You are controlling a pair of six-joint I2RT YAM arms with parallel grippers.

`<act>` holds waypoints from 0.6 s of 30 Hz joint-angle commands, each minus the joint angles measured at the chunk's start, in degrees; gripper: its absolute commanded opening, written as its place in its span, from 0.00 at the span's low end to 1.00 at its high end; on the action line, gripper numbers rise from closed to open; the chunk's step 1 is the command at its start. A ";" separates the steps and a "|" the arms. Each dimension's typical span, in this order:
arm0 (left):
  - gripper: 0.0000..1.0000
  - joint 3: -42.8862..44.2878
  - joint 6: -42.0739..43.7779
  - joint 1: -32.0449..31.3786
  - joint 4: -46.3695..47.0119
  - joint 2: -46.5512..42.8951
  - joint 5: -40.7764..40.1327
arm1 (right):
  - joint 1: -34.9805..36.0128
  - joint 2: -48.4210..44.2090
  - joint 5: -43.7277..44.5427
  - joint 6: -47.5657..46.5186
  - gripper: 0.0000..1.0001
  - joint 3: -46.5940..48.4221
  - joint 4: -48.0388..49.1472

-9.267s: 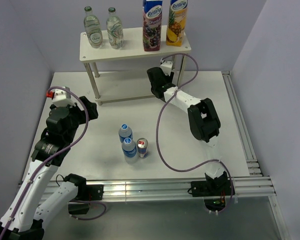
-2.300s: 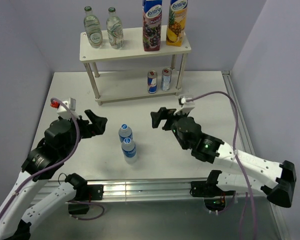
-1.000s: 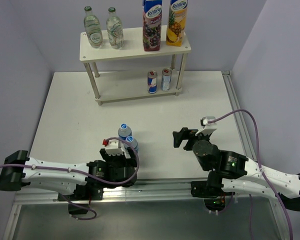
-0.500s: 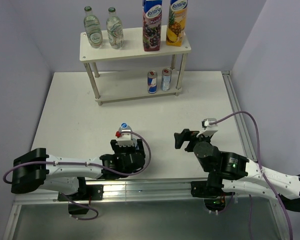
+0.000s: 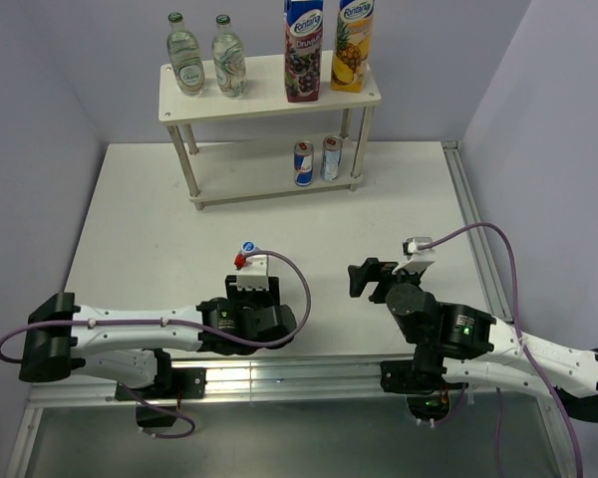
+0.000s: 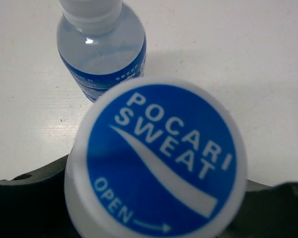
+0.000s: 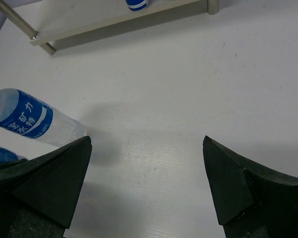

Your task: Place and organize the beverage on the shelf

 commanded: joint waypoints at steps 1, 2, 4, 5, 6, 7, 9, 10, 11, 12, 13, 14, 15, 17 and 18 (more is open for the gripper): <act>0.00 12.32 -8.77 -2.83 -18.43 -4.86 -6.69 | 0.35 -0.86 1.97 0.52 1.00 -0.49 0.47; 0.00 15.82 -10.10 -2.83 -21.38 -5.30 -8.26 | 0.44 -1.04 1.97 0.44 1.00 -0.57 0.47; 0.00 18.66 -12.39 -2.92 -25.95 -7.05 -10.72 | 0.35 -0.95 1.97 0.43 1.00 -0.58 0.56; 0.00 20.41 -11.96 -2.83 -27.28 -7.84 -11.96 | 0.44 -1.04 1.97 0.43 1.00 -0.66 0.73; 0.00 20.86 -8.74 -2.48 -26.51 -8.72 -14.32 | 0.44 -1.04 1.97 0.26 1.00 -0.75 0.82; 0.00 20.96 -5.31 -1.96 -24.33 -10.82 -15.04 | 0.44 -1.04 1.97 0.26 1.00 -0.75 0.91; 0.00 19.91 7.64 1.28 -12.66 -13.37 -14.87 | 0.44 -1.12 1.97 0.17 1.00 -1.01 1.08; 0.00 18.68 13.39 2.95 -7.05 -16.43 -13.91 | 0.44 -1.12 1.97 0.17 1.00 -0.93 1.08; 0.00 15.28 19.53 4.80 0.67 -18.12 -12.16 | 0.44 -1.21 1.97 0.08 1.00 -1.01 1.08; 0.00 13.24 30.30 8.73 13.45 -19.79 -10.40 | 0.35 -1.30 1.97 0.08 1.00 -1.19 1.17; 0.01 11.22 34.67 10.77 20.10 -22.50 -6.12 | 0.44 -1.30 1.97 0.00 1.00 -1.19 1.35; 0.00 7.89 38.19 12.79 24.95 -23.31 -4.25 | 0.44 -1.56 1.97 0.00 1.00 -1.28 1.35; 0.00 6.90 41.88 17.34 30.74 -23.67 -2.58 | 0.44 -1.56 1.88 0.00 1.00 -1.28 1.43; 0.00 6.80 43.06 22.54 32.90 -22.18 4.09 | 0.44 -1.83 1.88 -0.09 1.00 -1.37 1.44; 0.00 7.41 42.72 28.14 32.74 -20.87 6.64 | 0.35 -1.92 1.88 -0.09 1.00 -1.37 1.44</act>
